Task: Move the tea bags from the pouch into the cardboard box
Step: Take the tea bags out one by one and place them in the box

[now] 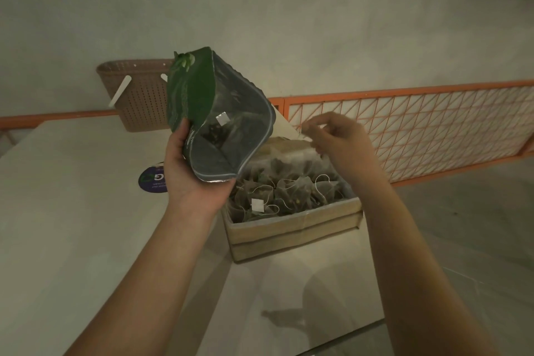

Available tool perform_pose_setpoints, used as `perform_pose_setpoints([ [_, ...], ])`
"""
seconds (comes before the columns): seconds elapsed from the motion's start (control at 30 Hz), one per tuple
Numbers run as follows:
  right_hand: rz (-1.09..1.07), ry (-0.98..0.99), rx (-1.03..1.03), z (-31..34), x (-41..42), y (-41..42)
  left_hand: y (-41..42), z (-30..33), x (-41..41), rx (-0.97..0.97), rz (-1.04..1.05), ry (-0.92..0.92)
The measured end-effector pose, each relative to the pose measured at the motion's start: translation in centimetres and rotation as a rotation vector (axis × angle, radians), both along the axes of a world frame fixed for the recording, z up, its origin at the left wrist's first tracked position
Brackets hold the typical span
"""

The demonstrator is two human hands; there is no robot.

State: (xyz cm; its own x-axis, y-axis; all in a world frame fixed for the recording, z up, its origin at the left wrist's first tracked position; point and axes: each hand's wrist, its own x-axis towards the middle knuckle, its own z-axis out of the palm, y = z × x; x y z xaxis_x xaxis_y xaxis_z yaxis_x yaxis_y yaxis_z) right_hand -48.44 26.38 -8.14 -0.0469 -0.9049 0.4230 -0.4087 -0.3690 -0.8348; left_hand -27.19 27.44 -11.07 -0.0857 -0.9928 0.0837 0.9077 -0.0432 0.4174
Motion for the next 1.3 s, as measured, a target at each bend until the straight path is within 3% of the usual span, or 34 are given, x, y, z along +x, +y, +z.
perform_pose_setpoints([
  [0.17, -0.081, 0.444, 0.125, -3.9, -1.2, -1.4, -0.1, 0.0, -0.4, 0.021, 0.002, 0.013],
  [0.27, -0.236, 0.510, -0.039, -4.1, -0.6, -1.0, -0.1, 0.0, -0.6, 0.023, 0.011, 0.005],
  [0.33, -0.229, 0.532, -0.119, -3.8, 0.5, -0.4, -0.2, -0.1, -0.7, 0.024, 0.007, 0.010],
  [0.57, -0.038, 0.859, 0.205, -4.5, 2.7, 0.3, -0.5, -0.4, -0.5, -0.004, -0.016, 0.014],
  [0.77, -0.146, 0.542, -0.060, -4.2, 2.8, 1.3, -0.7, -0.5, 0.4, -0.014, -0.025, 0.004],
  [0.9, -0.043, 0.662, 0.025, -4.0, 3.2, 1.9, -0.5, -0.3, 0.4, -0.031, -0.045, 0.006],
  [1.03, 0.037, 0.086, -0.138, -1.5, 4.2, 2.8, -0.4, -0.3, 0.3, -0.038, -0.104, 0.003],
  [1.07, 0.068, 0.023, -0.160, -0.8, 4.5, 2.9, -0.3, -0.3, 0.4, -0.042, -0.124, -0.001],
  [1.3, 0.070, 0.055, -0.343, -0.4, 6.7, 1.0, -0.8, 0.0, 0.8, -0.036, -0.202, -0.049],
])
